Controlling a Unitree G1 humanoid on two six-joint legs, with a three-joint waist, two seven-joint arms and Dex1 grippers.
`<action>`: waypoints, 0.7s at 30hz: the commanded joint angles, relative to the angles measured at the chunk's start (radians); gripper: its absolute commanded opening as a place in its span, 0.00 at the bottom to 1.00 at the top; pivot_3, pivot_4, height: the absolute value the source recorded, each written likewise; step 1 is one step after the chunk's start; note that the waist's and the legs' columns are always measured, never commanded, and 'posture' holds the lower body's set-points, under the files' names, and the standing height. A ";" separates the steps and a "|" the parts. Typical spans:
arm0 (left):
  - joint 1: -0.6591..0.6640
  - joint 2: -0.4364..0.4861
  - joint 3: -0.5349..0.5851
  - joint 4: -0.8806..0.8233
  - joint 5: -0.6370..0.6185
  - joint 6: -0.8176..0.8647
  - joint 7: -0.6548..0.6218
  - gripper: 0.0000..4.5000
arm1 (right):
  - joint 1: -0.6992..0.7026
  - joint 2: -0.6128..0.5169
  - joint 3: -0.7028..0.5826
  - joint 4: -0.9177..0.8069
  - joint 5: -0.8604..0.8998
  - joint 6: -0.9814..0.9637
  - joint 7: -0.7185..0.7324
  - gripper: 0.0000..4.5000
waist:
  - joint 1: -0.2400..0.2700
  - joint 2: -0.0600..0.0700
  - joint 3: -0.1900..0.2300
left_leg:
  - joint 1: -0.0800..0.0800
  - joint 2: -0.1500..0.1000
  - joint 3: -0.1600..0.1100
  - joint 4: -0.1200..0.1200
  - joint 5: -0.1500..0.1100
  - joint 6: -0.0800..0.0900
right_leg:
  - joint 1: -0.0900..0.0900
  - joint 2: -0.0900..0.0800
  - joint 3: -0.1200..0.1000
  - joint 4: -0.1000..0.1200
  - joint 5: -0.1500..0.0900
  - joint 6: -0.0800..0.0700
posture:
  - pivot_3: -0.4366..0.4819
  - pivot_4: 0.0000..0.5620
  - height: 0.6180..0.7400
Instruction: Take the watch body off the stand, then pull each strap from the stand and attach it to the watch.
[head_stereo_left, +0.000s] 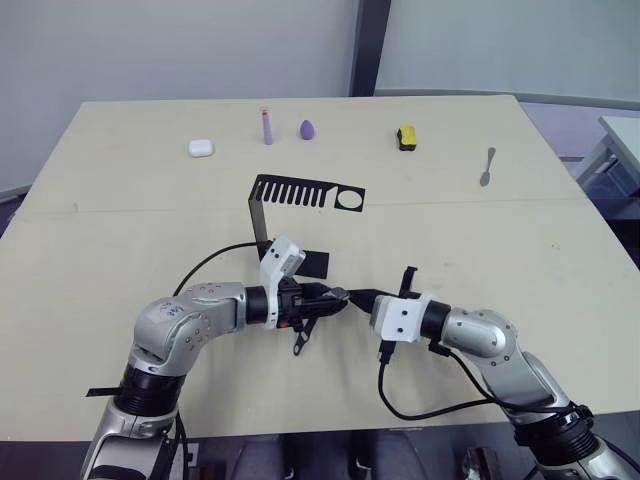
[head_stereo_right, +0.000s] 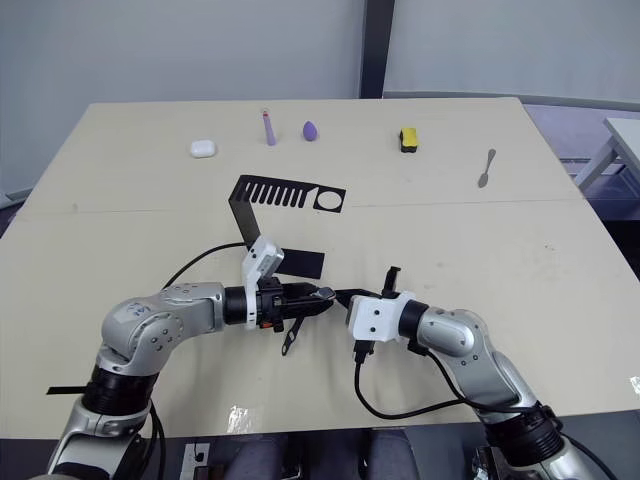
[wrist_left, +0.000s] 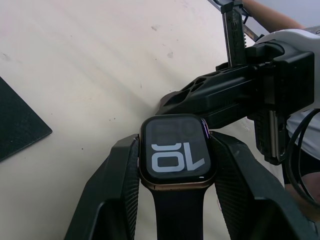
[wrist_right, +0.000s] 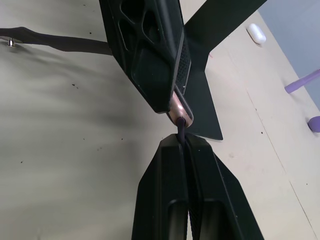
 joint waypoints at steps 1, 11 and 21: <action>-0.008 -0.011 -0.019 -0.033 0.006 -0.026 -0.008 0.36 | -0.006 0.008 0.020 -0.063 0.030 -0.037 0.023 0.00 | 0.000 0.000 0.000 | 0.000 0.000 0.000 0.000 0.000 0.000 | 0.000 0.000 0.000 0.000 0.000 0.000 | 0.48 0.27 1.00; -0.007 -0.024 -0.018 -0.041 -0.003 -0.040 -0.021 0.36 | 0.024 -0.004 0.006 -0.086 0.057 0.014 0.045 0.14 | 0.000 0.000 0.000 | 0.000 0.000 0.000 0.000 0.000 0.000 | 0.000 0.000 0.000 0.000 0.000 0.000 | 0.48 0.27 1.00; 0.062 0.118 0.076 -0.067 -0.050 -0.200 -0.267 0.36 | 0.179 -0.194 -0.176 -0.088 0.152 -0.050 0.101 0.99 | 0.001 0.000 0.000 | 0.000 0.000 0.000 0.000 0.000 0.000 | 0.000 0.000 0.000 -0.001 0.000 0.000 | 0.48 0.27 1.00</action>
